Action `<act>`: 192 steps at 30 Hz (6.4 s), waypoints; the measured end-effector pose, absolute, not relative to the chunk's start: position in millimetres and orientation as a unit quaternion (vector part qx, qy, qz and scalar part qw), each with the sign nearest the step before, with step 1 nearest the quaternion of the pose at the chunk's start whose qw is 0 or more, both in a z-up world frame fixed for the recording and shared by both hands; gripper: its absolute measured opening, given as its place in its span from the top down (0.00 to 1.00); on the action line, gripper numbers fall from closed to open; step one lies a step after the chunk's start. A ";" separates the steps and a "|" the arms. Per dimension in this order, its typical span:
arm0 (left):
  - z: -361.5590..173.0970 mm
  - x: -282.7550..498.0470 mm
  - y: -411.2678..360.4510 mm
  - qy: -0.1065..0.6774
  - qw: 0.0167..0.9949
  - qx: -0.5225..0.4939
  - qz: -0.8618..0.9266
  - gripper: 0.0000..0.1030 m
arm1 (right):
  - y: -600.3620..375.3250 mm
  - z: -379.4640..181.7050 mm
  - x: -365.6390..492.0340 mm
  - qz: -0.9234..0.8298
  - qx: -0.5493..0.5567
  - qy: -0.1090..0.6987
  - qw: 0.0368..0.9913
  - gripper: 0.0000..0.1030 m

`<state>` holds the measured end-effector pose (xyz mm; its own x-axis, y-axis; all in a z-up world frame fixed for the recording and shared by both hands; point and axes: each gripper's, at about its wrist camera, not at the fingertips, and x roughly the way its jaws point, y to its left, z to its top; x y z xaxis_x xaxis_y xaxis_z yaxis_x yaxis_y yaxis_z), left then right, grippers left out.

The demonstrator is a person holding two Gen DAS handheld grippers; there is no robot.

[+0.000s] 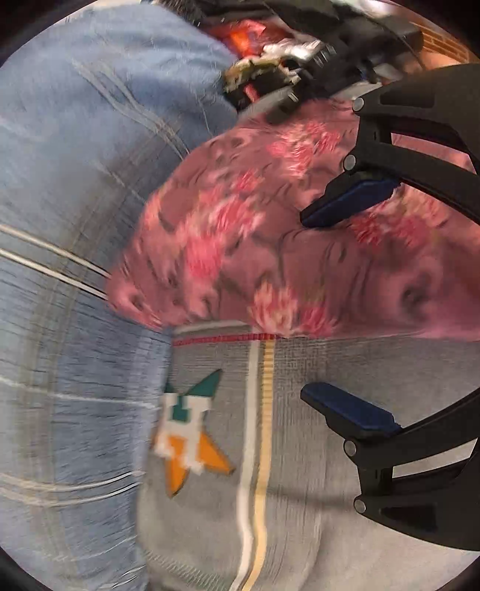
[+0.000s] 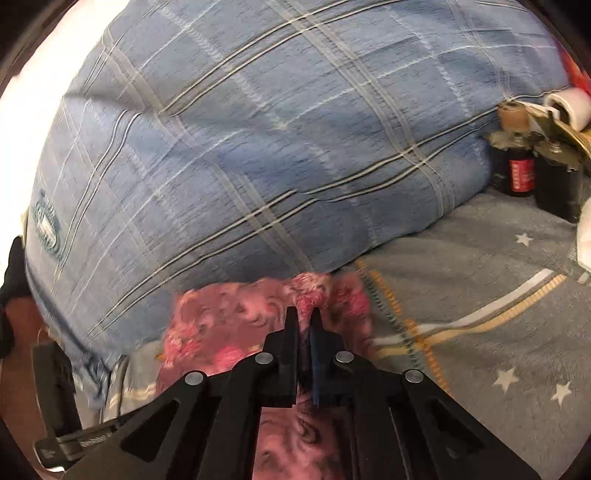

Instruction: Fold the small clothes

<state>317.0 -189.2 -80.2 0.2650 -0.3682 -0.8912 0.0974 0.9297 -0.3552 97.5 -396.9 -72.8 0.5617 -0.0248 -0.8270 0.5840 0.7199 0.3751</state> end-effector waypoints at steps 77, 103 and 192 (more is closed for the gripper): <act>-98.0 283.1 -182.5 0.604 0.741 -0.187 -0.225 0.18 | -378.9 -69.4 70.7 0.038 0.299 0.460 0.835 0.40; -25.0 213.3 -115.8 0.523 0.816 -0.142 -0.200 0.73 | -273.9 23.6 35.3 -0.031 0.140 0.399 0.906 0.74; -103.8 88.7 -3.4 0.494 0.857 -0.048 -0.138 0.08 | -186.3 -33.2 -98.2 -0.043 0.251 0.426 0.868 0.88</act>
